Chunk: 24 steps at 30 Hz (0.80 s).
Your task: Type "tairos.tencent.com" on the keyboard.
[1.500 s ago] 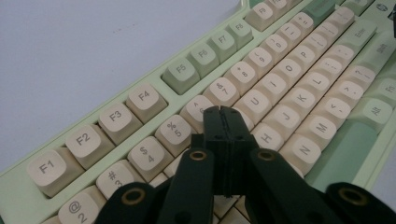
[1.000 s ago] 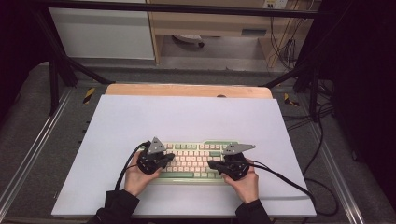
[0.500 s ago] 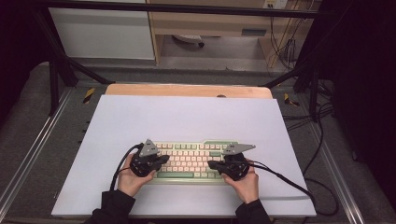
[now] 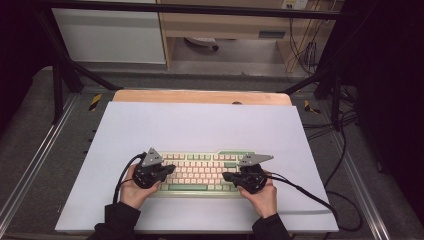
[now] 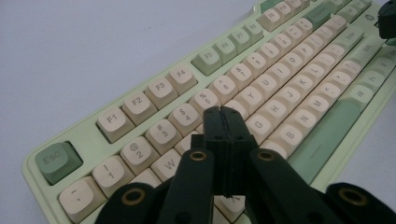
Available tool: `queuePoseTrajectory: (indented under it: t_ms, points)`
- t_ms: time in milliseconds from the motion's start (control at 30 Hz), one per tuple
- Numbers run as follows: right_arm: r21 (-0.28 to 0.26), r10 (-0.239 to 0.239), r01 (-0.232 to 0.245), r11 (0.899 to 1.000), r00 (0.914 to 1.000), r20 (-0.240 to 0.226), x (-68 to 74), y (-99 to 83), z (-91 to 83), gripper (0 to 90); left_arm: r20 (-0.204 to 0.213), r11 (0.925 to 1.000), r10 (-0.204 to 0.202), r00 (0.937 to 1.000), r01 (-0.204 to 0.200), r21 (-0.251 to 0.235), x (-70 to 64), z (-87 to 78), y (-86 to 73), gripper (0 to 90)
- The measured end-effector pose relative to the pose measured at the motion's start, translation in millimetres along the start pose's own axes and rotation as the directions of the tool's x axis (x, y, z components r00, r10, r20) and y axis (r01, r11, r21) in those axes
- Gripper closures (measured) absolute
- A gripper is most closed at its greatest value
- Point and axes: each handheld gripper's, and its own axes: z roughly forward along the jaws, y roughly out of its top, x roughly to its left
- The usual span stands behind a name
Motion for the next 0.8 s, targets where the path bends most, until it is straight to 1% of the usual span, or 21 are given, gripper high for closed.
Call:
queuePoseTrajectory:
  t_ms: [433,800]
  points:
    - [0.004,0.0,0.0,1.0,1.0,-0.002,-0.2,-0.6,2.2,90.0,-0.025,0.9998,-0.006,0.9997,0.006,0.019,4.5,10.0,-1.4,89.7]
    - [0.004,0.001,-0.001,1.0,1.0,-0.005,0.2,-0.4,1.6,90.0,-0.03,0.9995,-0.009,0.9995,0.01,0.029,7.2,14.5,-4.0,89.7]
